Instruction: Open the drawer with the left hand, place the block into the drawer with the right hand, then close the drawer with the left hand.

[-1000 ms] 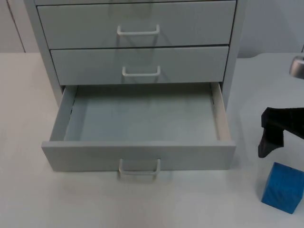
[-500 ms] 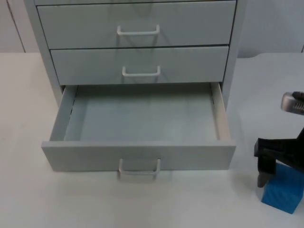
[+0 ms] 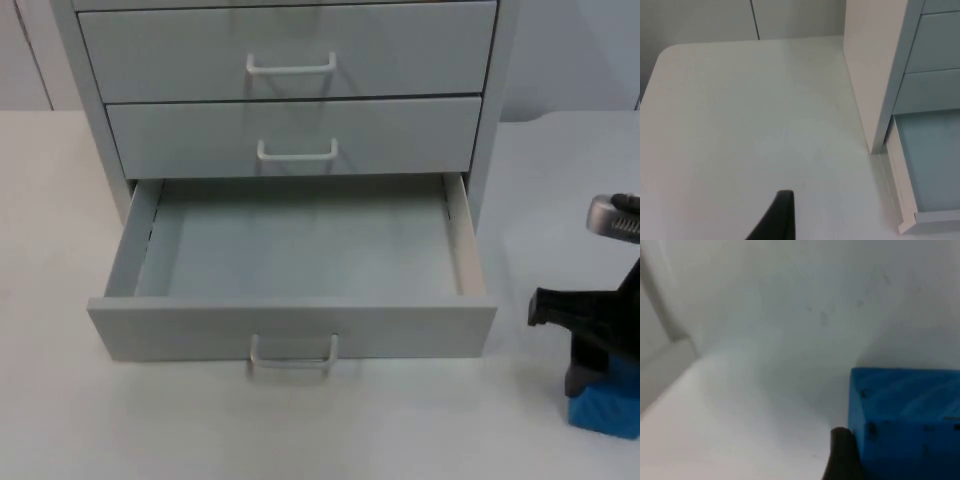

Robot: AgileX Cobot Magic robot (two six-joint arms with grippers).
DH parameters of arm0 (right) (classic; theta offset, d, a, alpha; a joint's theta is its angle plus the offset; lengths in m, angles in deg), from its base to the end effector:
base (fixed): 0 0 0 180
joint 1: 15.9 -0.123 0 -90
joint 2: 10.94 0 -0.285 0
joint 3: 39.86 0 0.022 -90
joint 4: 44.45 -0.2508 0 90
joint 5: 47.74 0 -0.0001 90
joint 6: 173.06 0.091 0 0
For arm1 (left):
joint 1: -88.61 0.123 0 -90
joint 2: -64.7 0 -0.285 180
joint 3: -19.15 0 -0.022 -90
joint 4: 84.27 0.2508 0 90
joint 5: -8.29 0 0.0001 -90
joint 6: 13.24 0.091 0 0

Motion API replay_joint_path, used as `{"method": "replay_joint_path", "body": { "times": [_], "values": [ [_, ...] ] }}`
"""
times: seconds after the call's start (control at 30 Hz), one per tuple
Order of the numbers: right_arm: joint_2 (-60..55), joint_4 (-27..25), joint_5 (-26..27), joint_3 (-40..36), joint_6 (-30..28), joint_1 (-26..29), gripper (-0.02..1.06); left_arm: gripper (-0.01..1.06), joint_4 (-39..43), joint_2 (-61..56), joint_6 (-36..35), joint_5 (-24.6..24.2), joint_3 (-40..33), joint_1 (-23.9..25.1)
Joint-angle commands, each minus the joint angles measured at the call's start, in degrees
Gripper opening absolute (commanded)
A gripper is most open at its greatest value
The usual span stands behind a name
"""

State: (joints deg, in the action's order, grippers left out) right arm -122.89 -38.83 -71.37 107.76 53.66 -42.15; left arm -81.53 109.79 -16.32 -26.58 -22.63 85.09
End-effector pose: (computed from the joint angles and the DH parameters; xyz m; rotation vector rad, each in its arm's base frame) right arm 0.2614 0.1249 0.1075 0.3981 2.9142 0.1266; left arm 0.1253 -0.0052 0.3126 0.0336 2.1238 -0.0160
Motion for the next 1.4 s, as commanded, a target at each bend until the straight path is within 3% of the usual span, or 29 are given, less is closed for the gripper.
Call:
{"method": "replay_joint_path", "body": {
  "times": [0.0,0.2,0.4,0.57,0.67,0.83,1.0,1.13,1.27,1.3,1.37],
  "values": [
    [3.0,0.3,1.1,0.2,-0.4,-0.3,0.0,1.05,-0.6,-0.3,-0.4,0.9,-0.3,0.2],
    [12.8,0.5,-2.6,0.2,-8.4,-0.3,0.0,1.05,-0.6,-0.3,-0.4,0.9,-0.3,0.2],
    [24.2,0.6,-8.2,0.2,-22.6,-0.3,0.0,1.05,-0.6,-0.3,-0.4,1.1,-0.3,0.2],
    [27.6,1.6,-13.2,0.2,-25.6,-0.3,0.0,1.05,-0.6,-0.3,-0.4,1.4,-0.3,0.2],
    [27.4,1.6,-13.6,0.2,-26.9,-0.3,0.0,1.05,-0.6,-0.3,-0.4,1.4,-0.3,0.2],
    [27.4,-0.4,-11.9,0.3,-26.9,-0.3,0.0,1.05,-0.6,-0.3,-0.4,1.4,-0.3,0.2],
    [26.7,-0.8,-9.6,2.1,-26.5,-5.3,0.0,1.05,-0.6,-0.3,-0.4,1.2,-0.3,0.2],
    [22.4,4.2,-9.0,5.4,-21.0,-9.0,0.0,1.05,-0.6,-0.3,-0.4,1.2,-0.3,0.2],
    [13.9,13.5,-8.3,12.2,-12.4,-13.5,0.0,1.05,-0.6,-0.3,-0.4,1.2,-0.3,0.2],
    [13.9,13.5,-8.3,12.2,-12.4,-13.5,0.0,1.05,-0.6,-0.3,-0.4,1.2,-0.3,0.2],
    [9.2,17.3,-5.6,15.7,-7.9,-15.1,0.0,1.05,-0.6,-0.3,-0.4,1.2,-0.3,0.2]
  ]
}}
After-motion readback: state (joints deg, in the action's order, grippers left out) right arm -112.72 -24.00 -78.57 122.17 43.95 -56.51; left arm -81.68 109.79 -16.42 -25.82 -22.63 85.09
